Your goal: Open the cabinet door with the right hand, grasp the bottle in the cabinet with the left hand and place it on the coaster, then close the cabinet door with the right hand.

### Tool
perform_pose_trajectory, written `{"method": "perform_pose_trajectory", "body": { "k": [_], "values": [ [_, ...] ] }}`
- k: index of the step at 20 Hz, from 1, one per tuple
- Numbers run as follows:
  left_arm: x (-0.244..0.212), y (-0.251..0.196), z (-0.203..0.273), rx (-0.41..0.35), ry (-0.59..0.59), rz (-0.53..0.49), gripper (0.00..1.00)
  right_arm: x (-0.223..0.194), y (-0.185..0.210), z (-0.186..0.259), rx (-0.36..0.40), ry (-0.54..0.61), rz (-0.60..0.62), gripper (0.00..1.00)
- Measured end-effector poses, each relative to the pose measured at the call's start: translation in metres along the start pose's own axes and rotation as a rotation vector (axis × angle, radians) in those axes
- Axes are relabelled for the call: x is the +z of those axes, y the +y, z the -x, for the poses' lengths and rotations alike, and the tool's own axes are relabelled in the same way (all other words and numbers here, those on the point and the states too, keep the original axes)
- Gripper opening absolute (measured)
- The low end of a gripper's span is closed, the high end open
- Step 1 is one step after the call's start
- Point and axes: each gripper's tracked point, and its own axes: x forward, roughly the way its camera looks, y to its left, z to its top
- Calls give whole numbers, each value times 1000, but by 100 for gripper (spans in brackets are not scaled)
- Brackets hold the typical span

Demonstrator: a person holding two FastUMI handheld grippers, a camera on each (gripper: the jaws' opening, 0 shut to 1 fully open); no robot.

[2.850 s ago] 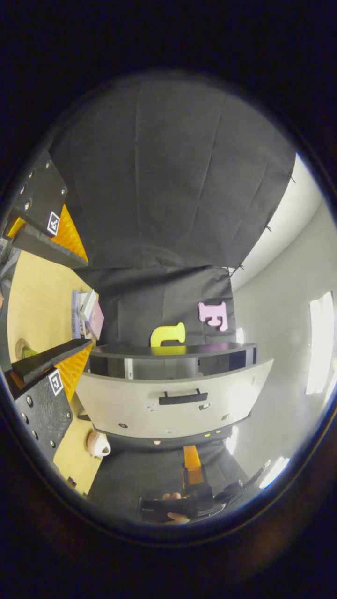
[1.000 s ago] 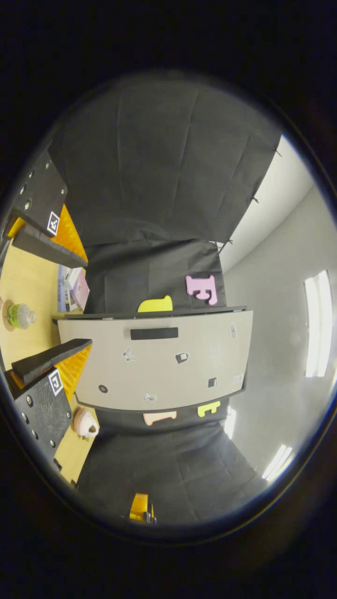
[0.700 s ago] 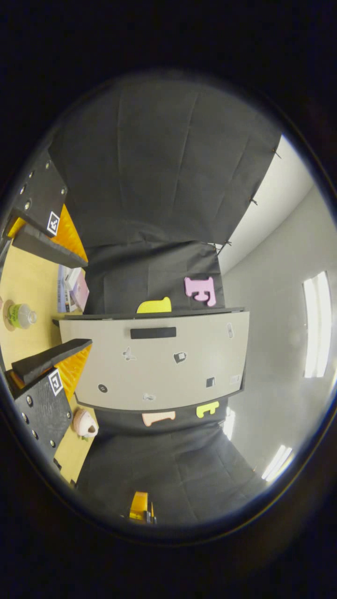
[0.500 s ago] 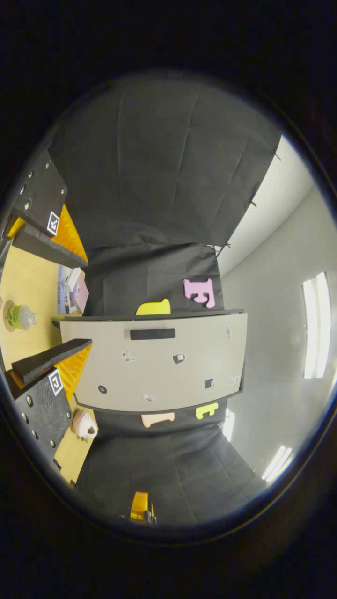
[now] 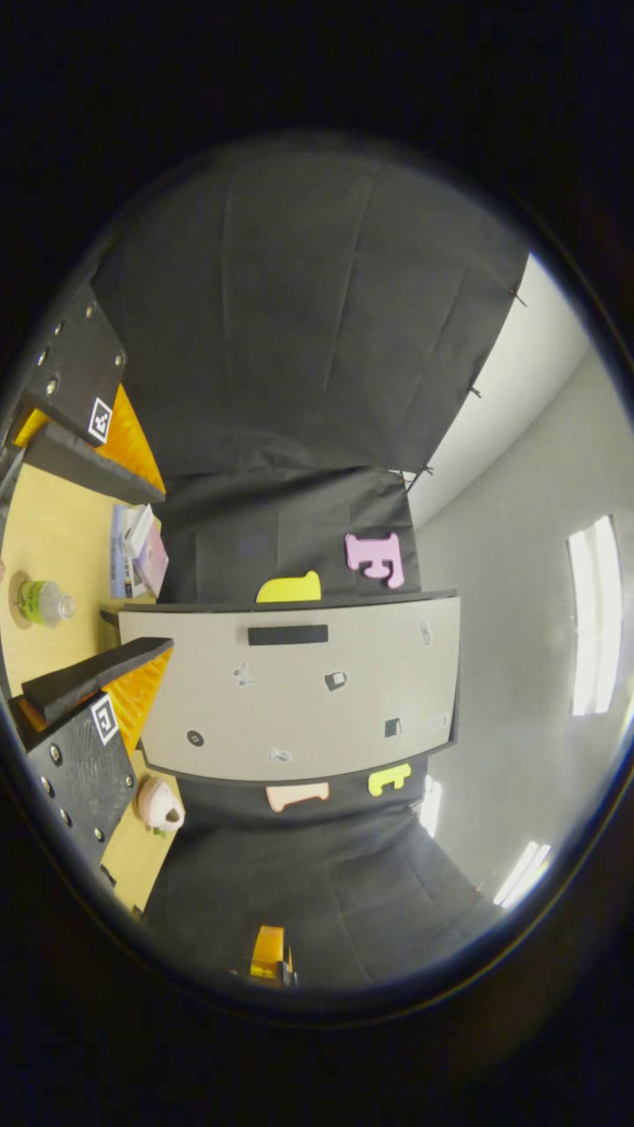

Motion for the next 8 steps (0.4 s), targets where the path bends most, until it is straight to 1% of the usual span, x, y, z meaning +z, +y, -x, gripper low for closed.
{"method": "perform_pose_trajectory", "body": {
  "k": [8],
  "values": [
    [1,3,2,2,-6,2,91,3,4,0,4,-4,1,94]
  ]
}}
